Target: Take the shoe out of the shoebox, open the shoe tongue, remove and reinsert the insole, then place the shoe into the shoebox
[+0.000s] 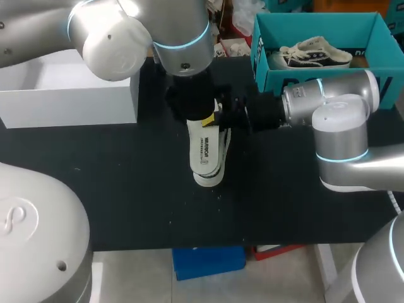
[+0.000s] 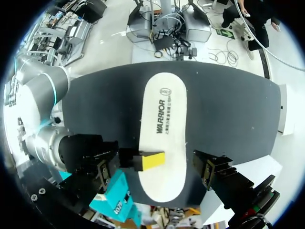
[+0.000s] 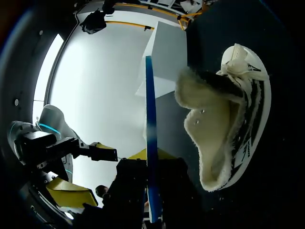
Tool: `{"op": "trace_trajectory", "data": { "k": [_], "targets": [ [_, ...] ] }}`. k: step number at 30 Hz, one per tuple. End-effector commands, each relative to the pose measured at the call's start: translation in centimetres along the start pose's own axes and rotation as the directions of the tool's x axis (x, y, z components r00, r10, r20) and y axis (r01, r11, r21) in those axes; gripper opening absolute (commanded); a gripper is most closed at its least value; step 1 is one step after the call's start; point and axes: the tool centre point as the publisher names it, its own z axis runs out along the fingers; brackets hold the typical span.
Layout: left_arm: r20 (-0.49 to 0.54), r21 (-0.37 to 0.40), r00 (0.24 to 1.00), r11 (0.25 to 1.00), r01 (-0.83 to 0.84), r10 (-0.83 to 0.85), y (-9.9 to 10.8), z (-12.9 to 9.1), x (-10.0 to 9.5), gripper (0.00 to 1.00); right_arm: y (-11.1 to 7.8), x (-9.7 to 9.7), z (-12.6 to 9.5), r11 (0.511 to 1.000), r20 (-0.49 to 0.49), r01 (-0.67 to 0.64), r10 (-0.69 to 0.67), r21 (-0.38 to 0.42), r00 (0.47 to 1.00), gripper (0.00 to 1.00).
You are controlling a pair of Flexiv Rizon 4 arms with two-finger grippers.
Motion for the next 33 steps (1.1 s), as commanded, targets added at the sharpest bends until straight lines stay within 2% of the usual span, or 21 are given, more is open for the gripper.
{"op": "trace_trajectory", "data": {
  "k": [1, 10, 21, 27, 33],
  "targets": [
    [0.001, 0.011, 1.000, 1.000, 0.004, -0.004, 2.0, 0.3, 0.1, 1.00, 0.0, 0.0, 0.1, 1.000, 0.000, 0.000, 0.000, -0.002, 1.000, 0.00],
    [0.006, 0.016, 1.000, 0.999, 0.030, -0.031, 6.7, 0.8, 0.5, 1.00, 0.0, 0.0, 0.1, 1.000, 0.000, 0.000, 0.000, -0.002, 1.000, 0.00],
    [0.009, 0.018, 0.999, 0.999, 0.039, -0.039, 11.4, 1.7, 1.2, 1.00, 0.0, 0.0, 0.1, 1.000, 0.000, 0.000, 0.000, -0.002, 1.000, 0.00],
    [0.015, 0.025, 0.999, 0.999, 0.042, -0.043, 13.2, 2.2, 1.1, 1.00, 0.0, 0.0, 0.1, 1.000, 0.000, 0.000, 0.000, -0.002, 1.000, 0.00],
    [0.017, 0.022, 0.999, 0.999, 0.041, -0.042, 13.9, 2.3, 0.9, 1.00, 0.0, 0.0, 0.1, 1.000, 0.000, 0.000, 0.000, -0.002, 1.000, 0.00]
  ]
}}
